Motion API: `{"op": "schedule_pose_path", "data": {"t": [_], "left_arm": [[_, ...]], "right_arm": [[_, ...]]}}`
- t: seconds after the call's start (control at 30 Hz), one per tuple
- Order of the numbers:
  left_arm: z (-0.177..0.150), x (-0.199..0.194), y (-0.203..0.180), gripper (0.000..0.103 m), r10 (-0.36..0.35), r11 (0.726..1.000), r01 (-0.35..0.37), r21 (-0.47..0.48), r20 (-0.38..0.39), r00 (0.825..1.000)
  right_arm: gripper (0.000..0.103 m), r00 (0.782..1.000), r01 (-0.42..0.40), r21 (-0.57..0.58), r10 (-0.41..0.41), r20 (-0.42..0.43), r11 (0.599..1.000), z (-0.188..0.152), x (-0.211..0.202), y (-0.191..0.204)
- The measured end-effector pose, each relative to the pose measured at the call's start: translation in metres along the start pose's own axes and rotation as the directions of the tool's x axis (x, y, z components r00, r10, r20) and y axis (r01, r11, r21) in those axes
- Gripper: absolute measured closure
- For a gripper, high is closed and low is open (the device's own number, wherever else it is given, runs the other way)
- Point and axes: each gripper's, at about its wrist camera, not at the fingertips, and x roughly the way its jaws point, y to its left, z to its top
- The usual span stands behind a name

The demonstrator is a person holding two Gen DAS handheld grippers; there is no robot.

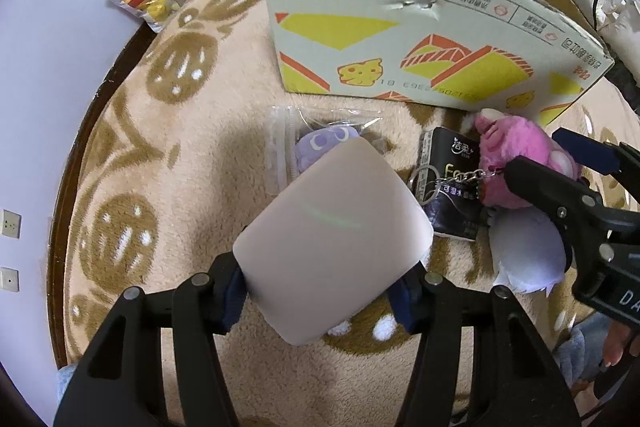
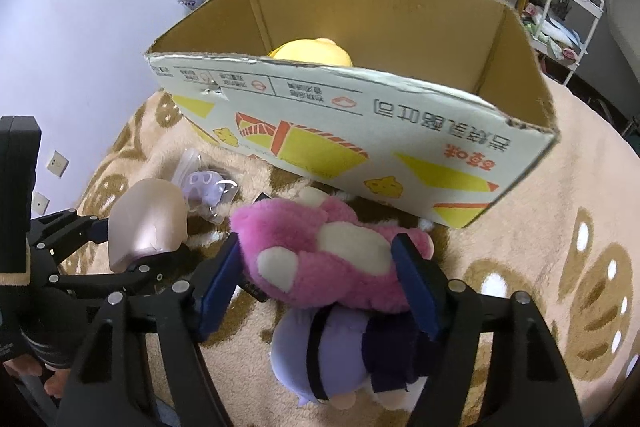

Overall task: Organize soft objects
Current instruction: 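Lift the pink plush with the right gripper while the left gripper carries the cushion over the box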

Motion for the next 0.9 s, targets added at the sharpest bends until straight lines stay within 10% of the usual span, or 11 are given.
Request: {"op": "schedule_pose_path", "data": {"t": [0.5,0.9], "left_arm": [[-0.011,-0.052,0.001,0.045,0.015,1.0,-0.013,-0.013,0.17,0.985],[-0.015,-0.128,-0.004,0.045,0.01,0.999,-0.026,0.028,0.452,0.892]], "right_arm": [[0.026,0.976,-0.047,0.03,0.04,0.215,0.998,-0.003,-0.06,0.002],[0.026,0.904,-0.084,0.039,0.059,0.424,0.996,-0.005,-0.128,0.0]]}}
